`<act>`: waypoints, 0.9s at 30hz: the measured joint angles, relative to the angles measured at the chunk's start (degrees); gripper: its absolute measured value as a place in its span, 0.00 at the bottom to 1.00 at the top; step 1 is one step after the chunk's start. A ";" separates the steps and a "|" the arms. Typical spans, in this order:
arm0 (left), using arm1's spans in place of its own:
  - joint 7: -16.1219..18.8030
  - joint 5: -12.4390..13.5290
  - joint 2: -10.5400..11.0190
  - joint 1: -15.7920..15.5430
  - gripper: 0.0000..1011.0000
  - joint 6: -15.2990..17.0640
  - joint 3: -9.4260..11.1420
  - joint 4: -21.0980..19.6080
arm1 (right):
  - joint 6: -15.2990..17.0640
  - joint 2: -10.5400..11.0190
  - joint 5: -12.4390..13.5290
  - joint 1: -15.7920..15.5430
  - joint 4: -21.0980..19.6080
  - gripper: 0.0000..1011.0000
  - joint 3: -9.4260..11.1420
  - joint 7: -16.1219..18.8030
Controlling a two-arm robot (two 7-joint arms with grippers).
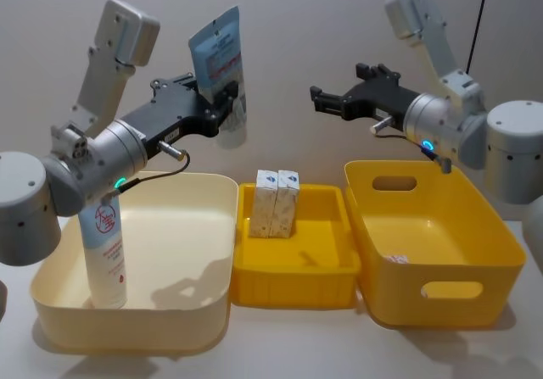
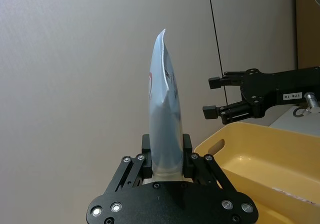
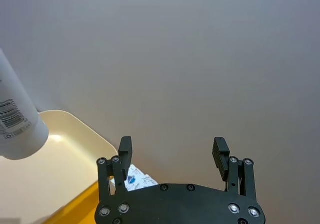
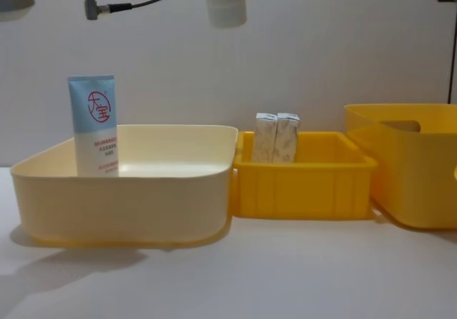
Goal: Bimanual collaborative sorting of washing and personal care products
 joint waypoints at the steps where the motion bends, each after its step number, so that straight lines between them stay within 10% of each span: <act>1: 0.13 0.00 0.03 0.09 0.32 0.10 0.00 -0.16 | -0.12 -0.01 0.02 0.05 0.05 0.99 -0.09 0.23; 27: 3.43 1.56 1.69 3.83 0.31 3.65 -1.35 -6.07 | 2.78 3.41 1.99 3.84 0.06 0.99 -8.36 19.58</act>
